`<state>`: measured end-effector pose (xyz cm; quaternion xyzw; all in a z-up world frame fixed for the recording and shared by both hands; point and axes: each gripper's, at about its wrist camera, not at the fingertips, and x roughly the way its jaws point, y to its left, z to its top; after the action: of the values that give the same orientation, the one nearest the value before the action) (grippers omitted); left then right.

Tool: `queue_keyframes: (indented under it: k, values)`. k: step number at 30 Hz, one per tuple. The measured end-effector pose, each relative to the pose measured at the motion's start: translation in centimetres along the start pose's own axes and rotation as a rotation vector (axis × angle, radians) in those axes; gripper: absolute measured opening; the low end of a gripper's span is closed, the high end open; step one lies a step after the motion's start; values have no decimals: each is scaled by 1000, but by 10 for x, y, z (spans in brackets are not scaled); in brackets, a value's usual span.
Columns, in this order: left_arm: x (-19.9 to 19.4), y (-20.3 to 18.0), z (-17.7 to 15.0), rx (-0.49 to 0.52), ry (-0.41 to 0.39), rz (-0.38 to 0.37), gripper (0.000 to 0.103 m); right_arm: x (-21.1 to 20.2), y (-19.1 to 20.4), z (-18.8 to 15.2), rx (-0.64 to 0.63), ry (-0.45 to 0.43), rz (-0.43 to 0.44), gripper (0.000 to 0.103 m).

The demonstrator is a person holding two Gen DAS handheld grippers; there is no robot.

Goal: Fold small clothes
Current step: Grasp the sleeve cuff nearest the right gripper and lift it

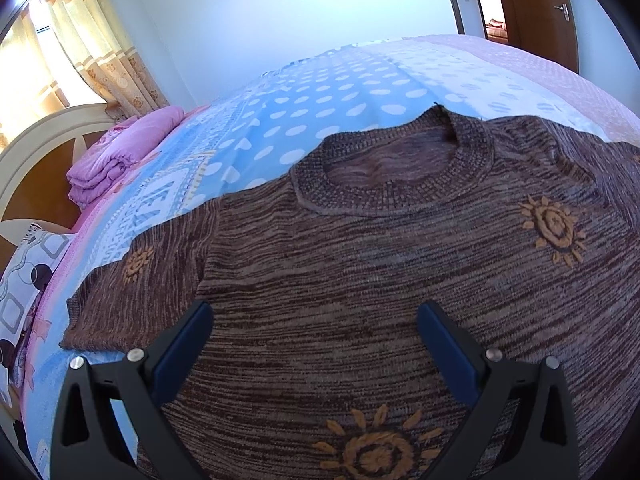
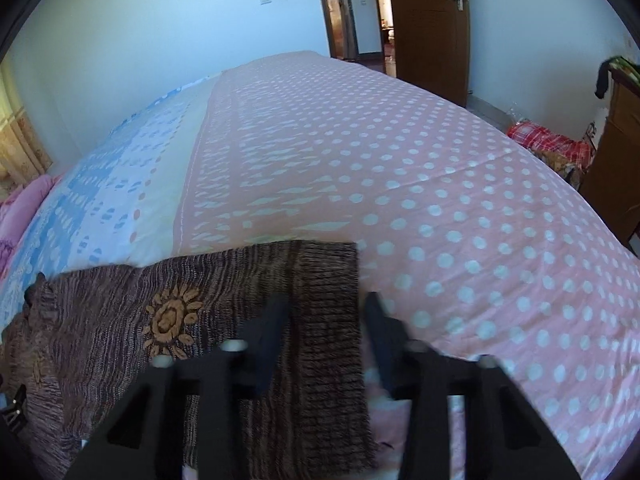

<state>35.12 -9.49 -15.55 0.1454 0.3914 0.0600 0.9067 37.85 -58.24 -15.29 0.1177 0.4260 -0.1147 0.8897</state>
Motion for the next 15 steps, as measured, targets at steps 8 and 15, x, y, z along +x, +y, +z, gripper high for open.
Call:
queue_keyframes:
  k: [8,15]
  values:
    - [-7,14,1,-37,4,-55,103,-46,26,8,-60,-61,32,6]
    - [-31,43,5,-79,-45,-84,103,-112,79,34,-103,-119,107,6]
